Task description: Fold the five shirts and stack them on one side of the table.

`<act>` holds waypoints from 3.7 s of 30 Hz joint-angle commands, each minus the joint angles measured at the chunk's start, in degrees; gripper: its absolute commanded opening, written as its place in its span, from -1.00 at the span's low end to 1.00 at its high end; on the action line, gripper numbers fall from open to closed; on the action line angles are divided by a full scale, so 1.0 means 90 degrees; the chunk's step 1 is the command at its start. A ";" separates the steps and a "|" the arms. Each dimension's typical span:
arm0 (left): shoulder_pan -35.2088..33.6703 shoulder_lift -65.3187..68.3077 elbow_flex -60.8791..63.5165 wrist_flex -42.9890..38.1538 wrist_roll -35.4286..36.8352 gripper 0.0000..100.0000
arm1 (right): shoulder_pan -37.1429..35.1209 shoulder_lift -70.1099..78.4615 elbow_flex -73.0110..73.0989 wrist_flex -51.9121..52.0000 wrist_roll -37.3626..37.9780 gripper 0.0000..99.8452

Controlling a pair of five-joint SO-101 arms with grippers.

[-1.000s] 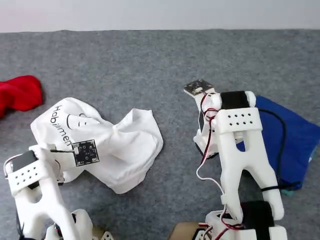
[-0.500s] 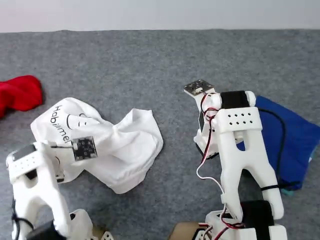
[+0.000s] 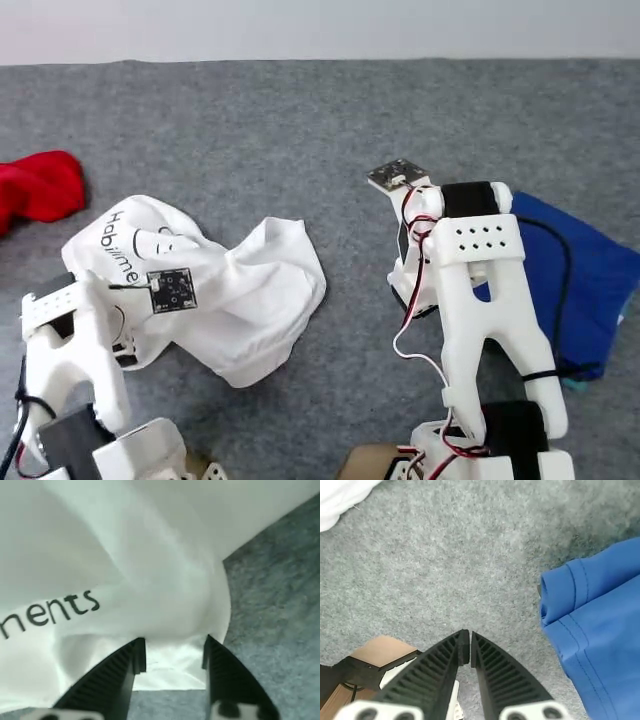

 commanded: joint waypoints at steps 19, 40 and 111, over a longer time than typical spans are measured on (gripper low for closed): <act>-0.0029 -0.3516 -0.0181 0.1045 0.0195 -0.99 | -0.0034 -0.0054 -0.0488 0.0259 0.0010 -0.98; -0.2442 -0.4376 0.0151 0.1026 0.0654 -0.99 | -0.2398 0.4430 -0.5890 0.0259 -0.0850 -0.59; -0.0488 -0.4386 -0.5534 0.0811 0.8811 -0.99 | -0.1011 0.1421 -1.0110 -0.1158 0.1270 -0.98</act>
